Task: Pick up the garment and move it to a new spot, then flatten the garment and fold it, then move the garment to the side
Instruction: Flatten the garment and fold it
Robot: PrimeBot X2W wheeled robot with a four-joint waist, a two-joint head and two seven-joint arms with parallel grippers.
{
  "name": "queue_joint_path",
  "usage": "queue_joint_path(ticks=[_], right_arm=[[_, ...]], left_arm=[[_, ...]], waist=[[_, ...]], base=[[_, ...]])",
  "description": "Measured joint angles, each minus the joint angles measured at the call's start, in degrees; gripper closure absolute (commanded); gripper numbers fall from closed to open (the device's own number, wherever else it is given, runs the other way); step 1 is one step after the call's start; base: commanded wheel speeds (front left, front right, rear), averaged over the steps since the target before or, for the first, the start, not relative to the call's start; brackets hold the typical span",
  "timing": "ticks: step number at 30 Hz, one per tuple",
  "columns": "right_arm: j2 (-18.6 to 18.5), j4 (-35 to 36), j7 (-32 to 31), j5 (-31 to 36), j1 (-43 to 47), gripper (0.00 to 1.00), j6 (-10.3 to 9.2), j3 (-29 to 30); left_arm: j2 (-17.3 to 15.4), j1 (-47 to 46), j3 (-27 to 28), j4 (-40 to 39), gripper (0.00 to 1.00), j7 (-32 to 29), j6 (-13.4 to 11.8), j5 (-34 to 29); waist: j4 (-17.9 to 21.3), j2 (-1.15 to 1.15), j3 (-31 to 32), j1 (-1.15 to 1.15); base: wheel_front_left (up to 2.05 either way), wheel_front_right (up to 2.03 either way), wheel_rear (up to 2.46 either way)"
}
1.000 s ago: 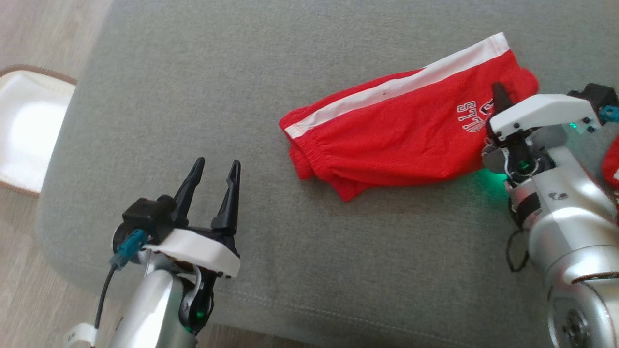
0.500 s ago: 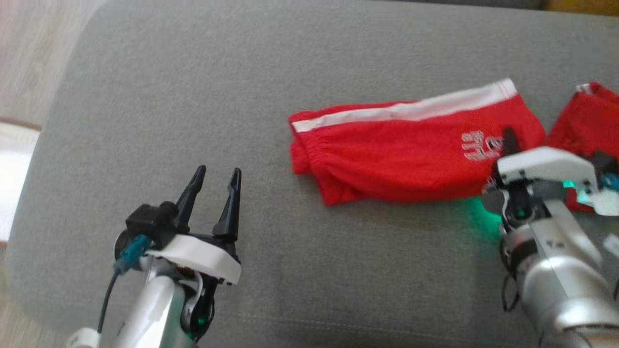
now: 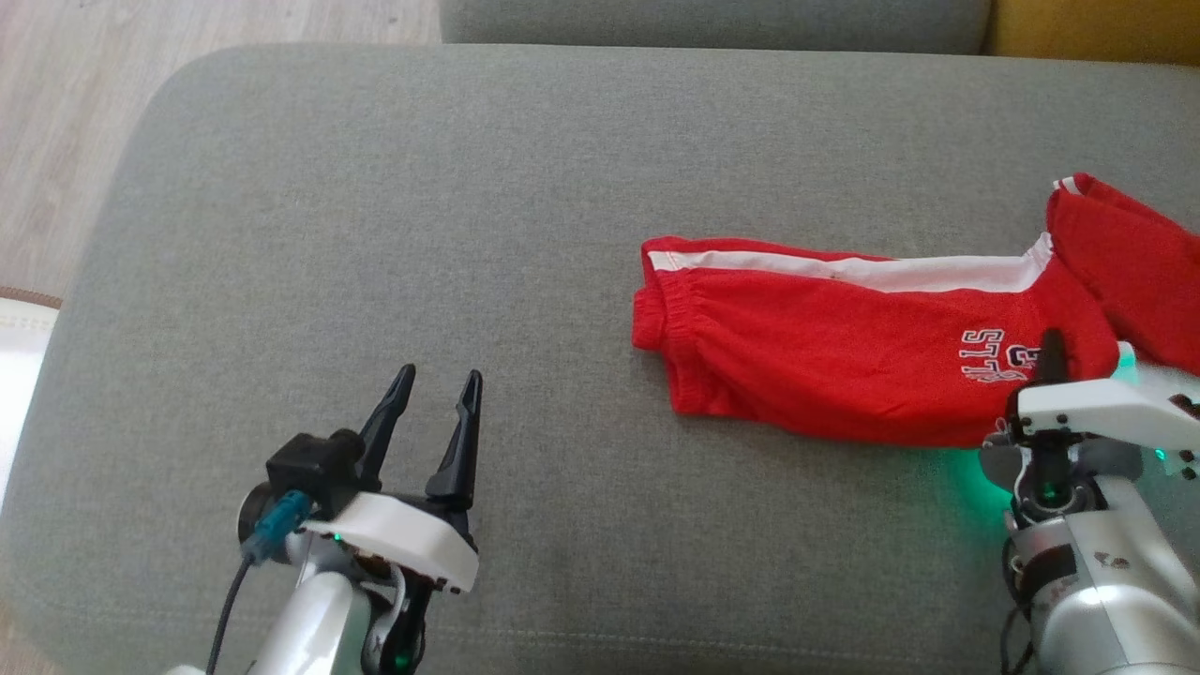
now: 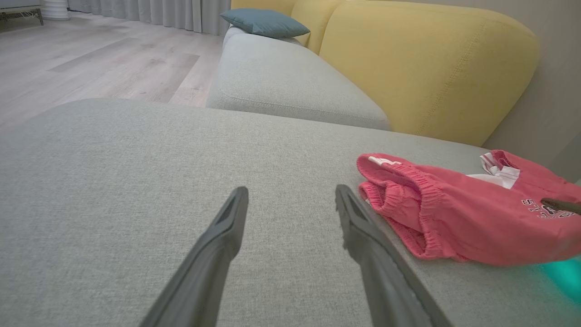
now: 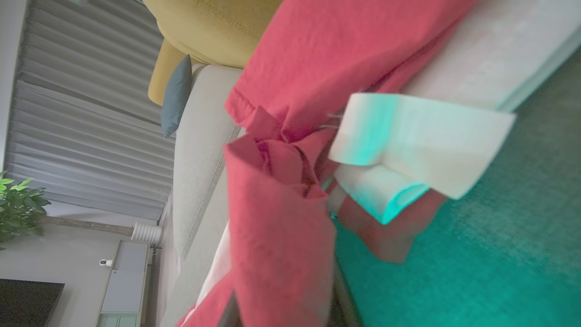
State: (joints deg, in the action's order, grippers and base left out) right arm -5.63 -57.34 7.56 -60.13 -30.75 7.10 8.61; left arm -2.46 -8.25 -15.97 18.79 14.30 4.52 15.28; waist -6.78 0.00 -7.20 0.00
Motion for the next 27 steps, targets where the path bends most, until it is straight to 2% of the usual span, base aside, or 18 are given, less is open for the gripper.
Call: queue_joint_path(ticks=[10,16,20,27], right_arm=[[1.4,5.9,-1.2,1.3,0.0,1.0,0.0,0.9],[1.7,12.8,-3.9,1.7,2.5,1.0,0.0,-1.1],[1.8,17.4,-5.6,-2.4,3.9,1.0,0.0,-6.9],[1.9,22.6,-4.7,-8.4,6.6,1.0,0.0,-19.4]], left_arm=[[0.0,0.1,-0.1,0.5,0.0,0.0,0.0,0.0],[0.0,0.5,-0.4,1.3,0.0,0.0,-0.1,0.0],[0.0,1.1,-0.8,1.7,0.0,0.0,-0.1,0.0],[0.0,1.1,-1.7,1.8,0.0,0.0,-0.6,0.0]], waist=[[-1.6,0.0,0.4,0.0],[-2.9,0.0,1.4,0.0],[-3.7,0.0,2.0,0.0],[-4.8,0.0,3.2,0.0]], base=[[0.0,0.0,0.0],[0.0,0.0,0.0],[0.0,0.0,0.0],[0.0,0.0,0.0]])
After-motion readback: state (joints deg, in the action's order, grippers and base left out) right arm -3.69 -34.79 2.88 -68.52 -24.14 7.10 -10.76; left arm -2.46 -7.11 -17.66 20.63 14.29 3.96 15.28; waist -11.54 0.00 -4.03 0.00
